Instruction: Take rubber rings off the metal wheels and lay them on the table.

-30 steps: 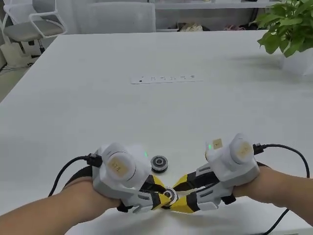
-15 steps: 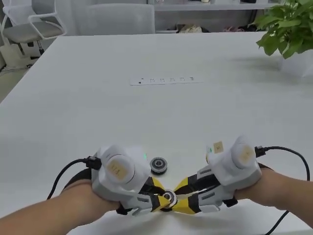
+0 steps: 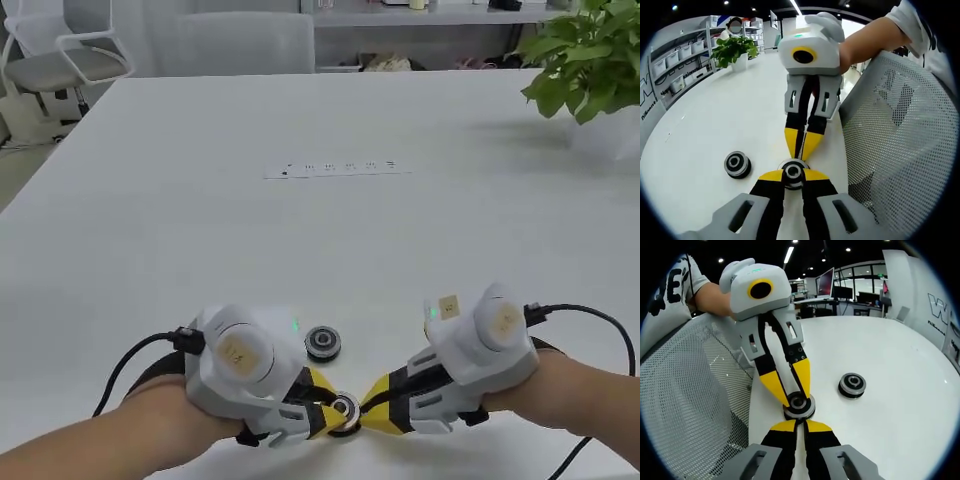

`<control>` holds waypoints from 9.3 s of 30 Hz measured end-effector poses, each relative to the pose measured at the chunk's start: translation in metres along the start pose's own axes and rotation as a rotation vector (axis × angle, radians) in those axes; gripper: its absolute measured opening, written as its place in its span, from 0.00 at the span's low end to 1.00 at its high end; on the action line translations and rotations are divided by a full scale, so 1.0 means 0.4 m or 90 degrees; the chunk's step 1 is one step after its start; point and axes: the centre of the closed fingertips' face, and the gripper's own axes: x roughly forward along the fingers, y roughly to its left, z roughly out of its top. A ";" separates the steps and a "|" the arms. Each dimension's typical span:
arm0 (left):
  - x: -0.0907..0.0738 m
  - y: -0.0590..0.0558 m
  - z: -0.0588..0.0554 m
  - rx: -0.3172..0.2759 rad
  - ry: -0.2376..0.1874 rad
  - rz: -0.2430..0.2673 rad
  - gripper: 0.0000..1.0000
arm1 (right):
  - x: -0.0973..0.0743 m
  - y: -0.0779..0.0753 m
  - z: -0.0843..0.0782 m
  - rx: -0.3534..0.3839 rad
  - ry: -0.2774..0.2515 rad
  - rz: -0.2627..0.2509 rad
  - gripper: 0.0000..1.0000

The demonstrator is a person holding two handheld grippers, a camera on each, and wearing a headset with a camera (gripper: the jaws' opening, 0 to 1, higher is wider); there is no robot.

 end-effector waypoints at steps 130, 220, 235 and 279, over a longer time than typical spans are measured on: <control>-0.016 -0.003 0.014 0.018 0.013 0.007 0.12 | -0.018 0.006 0.063 0.149 -0.007 -0.058 0.00; -0.351 0.062 -0.081 -0.119 -0.076 0.115 0.72 | 0.107 -0.010 0.225 0.185 -0.098 -0.021 0.00; -0.364 0.059 -0.084 -0.125 -0.079 0.122 0.72 | 0.137 -0.015 0.196 0.194 -0.080 -0.036 0.00; -0.340 0.064 -0.065 -0.121 -0.072 0.107 0.71 | 0.056 -0.045 0.218 0.142 -0.114 -0.095 0.22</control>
